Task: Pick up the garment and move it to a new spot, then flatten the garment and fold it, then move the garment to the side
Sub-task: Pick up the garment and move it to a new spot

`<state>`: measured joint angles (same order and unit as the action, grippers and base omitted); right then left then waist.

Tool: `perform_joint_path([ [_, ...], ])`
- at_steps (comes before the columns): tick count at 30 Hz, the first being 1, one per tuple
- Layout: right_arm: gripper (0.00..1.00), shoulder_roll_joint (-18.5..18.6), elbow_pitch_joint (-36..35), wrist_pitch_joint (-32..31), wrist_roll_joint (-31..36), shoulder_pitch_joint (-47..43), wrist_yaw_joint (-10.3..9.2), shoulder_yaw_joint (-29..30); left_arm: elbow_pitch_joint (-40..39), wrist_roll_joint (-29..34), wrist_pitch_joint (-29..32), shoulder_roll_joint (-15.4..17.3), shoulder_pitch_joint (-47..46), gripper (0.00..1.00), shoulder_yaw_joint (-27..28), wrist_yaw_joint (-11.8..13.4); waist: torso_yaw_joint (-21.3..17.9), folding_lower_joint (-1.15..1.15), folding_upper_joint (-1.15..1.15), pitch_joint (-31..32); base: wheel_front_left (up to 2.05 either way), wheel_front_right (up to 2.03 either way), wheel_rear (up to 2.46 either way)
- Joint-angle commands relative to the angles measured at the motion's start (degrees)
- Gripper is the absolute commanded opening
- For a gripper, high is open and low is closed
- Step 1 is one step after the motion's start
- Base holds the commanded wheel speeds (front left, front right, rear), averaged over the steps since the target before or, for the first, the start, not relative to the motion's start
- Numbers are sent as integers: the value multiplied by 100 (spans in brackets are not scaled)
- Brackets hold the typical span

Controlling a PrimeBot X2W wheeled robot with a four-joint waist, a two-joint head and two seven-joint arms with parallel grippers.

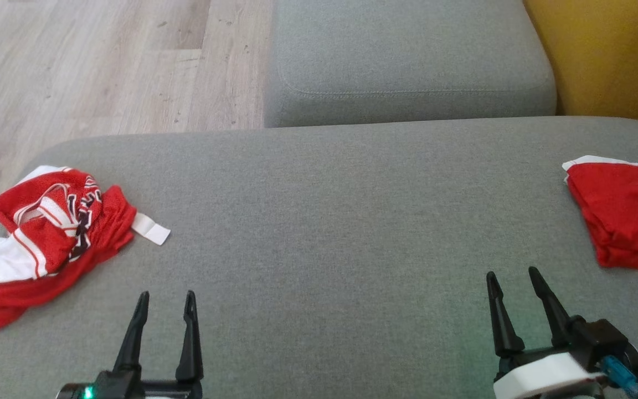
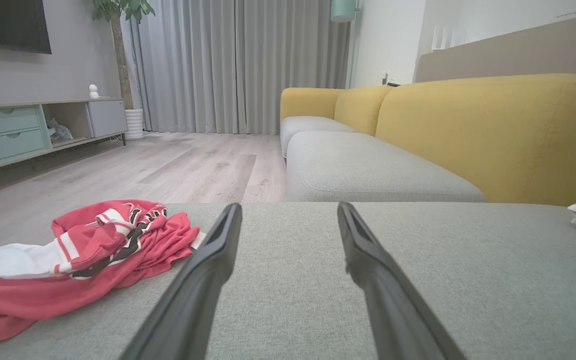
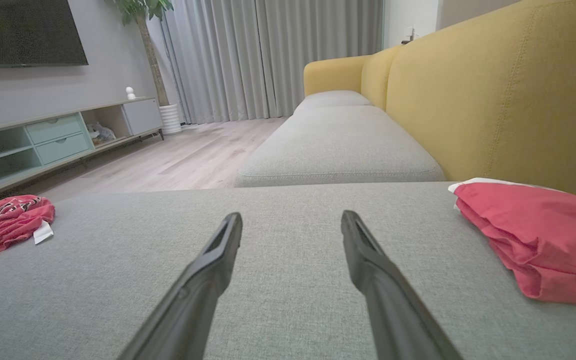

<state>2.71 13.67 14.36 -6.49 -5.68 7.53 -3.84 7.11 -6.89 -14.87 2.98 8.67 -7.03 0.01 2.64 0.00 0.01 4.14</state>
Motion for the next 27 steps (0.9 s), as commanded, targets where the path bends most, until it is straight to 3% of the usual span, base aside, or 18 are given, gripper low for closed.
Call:
perform_joint_path([
  [1,100,21,-194,63,30,174,-4,-126,-214,52,-13,-10,-186,100,224,18,-9,0,-1,7,0,0,0],
  [18,100,18,-134,63,-209,173,-4,-186,-112,116,-13,-10,-188,100,283,42,-44,0,-1,9,0,0,0],
  [27,100,17,-168,63,-230,158,-4,-169,-122,132,-13,-10,-259,100,278,35,322,0,-1,-91,0,0,0],
])
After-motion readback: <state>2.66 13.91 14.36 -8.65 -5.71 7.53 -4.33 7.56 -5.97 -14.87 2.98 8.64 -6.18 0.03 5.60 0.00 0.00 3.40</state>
